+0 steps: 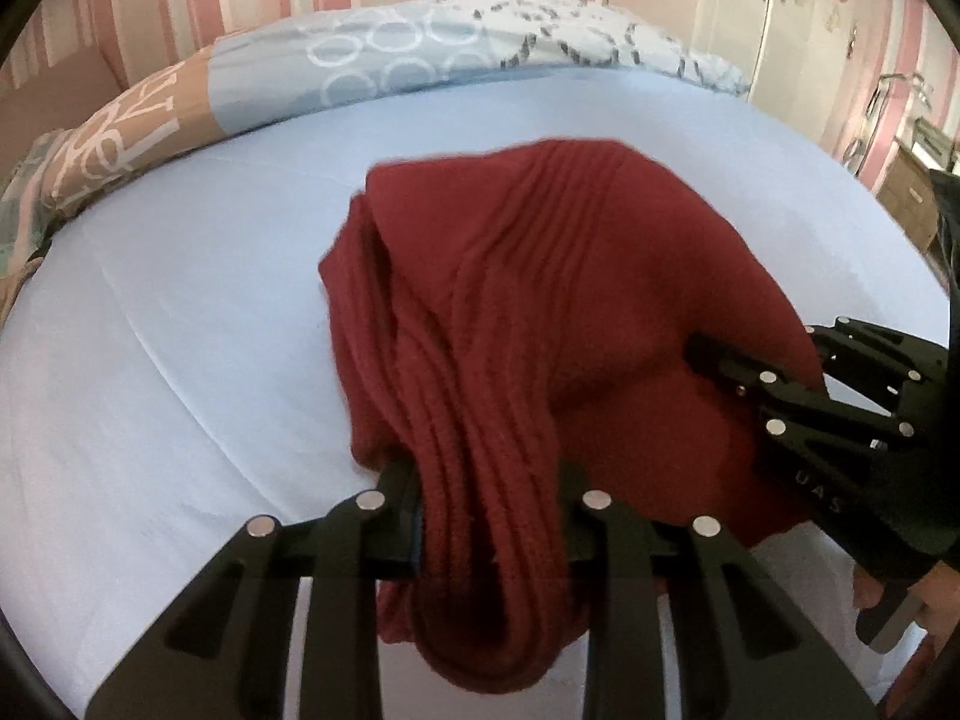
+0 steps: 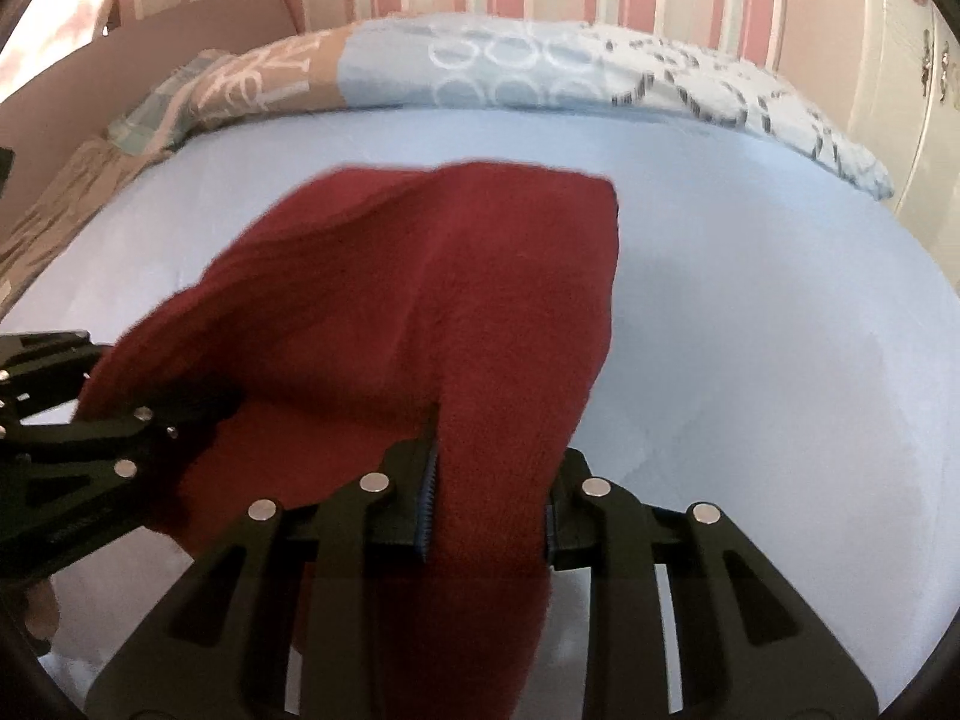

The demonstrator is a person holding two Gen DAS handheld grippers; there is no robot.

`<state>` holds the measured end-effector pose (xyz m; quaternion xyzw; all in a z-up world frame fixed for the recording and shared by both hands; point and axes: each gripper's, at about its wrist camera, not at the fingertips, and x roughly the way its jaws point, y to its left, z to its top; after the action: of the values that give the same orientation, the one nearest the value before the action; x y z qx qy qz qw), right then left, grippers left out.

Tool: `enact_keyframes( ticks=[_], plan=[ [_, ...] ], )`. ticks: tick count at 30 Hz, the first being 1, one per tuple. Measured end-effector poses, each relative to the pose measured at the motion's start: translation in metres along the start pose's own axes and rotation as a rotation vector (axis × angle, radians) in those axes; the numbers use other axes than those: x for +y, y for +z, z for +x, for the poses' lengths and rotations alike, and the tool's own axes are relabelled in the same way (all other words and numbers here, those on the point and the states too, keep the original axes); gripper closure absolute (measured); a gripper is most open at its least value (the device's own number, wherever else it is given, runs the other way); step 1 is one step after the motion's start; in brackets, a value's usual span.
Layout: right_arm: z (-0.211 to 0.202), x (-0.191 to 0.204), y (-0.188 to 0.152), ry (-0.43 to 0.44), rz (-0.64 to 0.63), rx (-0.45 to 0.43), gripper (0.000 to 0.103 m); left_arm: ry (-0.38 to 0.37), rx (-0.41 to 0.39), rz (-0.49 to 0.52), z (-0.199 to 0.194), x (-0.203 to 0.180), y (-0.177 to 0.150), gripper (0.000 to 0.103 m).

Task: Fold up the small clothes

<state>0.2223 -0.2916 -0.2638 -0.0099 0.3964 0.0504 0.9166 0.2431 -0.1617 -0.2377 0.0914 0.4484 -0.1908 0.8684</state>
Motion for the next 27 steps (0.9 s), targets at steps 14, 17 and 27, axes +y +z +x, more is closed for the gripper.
enact_keyframes(
  ticks=[14, 17, 27],
  plan=[
    [-0.027, -0.007, -0.005, 0.063, 0.075, -0.039, 0.04, -0.023, -0.057, -0.07, -0.02, 0.019, -0.014, 0.047],
    [-0.048, -0.005, -0.009, 0.007, 0.06, -0.082, 0.03, -0.021, -0.084, -0.083, -0.036, 0.025, -0.019, 0.041],
    [-0.041, -0.009, -0.045, -0.173, 0.03, 0.001, 0.03, -0.034, -0.058, -0.154, -0.03, 0.039, -0.04, 0.035]
  ],
)
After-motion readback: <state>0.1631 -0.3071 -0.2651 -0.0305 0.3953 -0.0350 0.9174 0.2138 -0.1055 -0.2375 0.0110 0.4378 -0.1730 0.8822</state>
